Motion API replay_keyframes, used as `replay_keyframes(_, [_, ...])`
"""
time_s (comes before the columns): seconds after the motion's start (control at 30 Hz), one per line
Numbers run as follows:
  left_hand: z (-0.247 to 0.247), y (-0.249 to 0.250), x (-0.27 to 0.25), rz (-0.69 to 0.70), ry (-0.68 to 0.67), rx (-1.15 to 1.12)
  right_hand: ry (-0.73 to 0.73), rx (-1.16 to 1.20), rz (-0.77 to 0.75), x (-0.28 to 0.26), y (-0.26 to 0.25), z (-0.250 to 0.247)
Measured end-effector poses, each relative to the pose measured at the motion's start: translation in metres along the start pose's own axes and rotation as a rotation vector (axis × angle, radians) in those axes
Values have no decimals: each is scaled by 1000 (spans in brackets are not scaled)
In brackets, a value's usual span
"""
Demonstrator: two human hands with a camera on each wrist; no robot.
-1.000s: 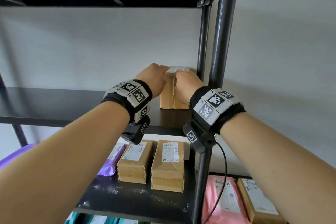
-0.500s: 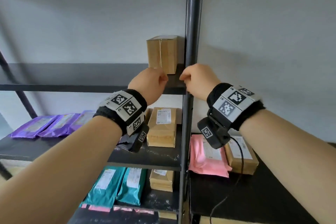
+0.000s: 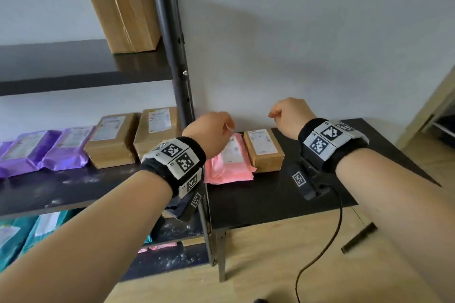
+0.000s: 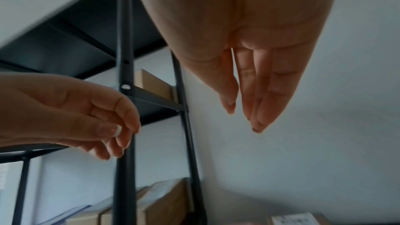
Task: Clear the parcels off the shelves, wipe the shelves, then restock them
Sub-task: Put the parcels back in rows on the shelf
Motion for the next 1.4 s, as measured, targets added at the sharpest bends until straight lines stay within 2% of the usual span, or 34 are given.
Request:
replay_keyframes(0.2, [73, 8, 65, -62, -136, -9, -108, -40, 59, 35, 73, 32])
replay_keyframes(0.4, [164, -12, 130, -197, -311, 18, -287, 65, 76, 84, 128, 85])
replay_keyframes(0.57, [220, -26, 150, -305, -428, -5, -495, 138, 48, 114, 155, 149])
replay_keyframes(0.7, [245, -36, 155, -384, -475, 8, -577, 144, 41, 126, 168, 181])
replay_keyframes(0.93, [250, -34, 158, -427, -447, 21, -605, 105, -41, 130, 171, 188])
replay_keyframes(1.2, [226, -12, 152, -352, -329, 7, -437, 113, -71, 113, 162, 153])
replay_keyframes(1.4, [180, 11, 114, -263, -168, -7, -325, 84, -121, 62, 125, 107])
Point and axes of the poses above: each hand's wrist, its own x-axis towards the middle knuckle, its own z-axis out of the palm, y = z × x, the point moved 7 cm from there along x, towards the middle knuckle, and after that the axes turned 2 degrees about -y, right-handed, at the moved point
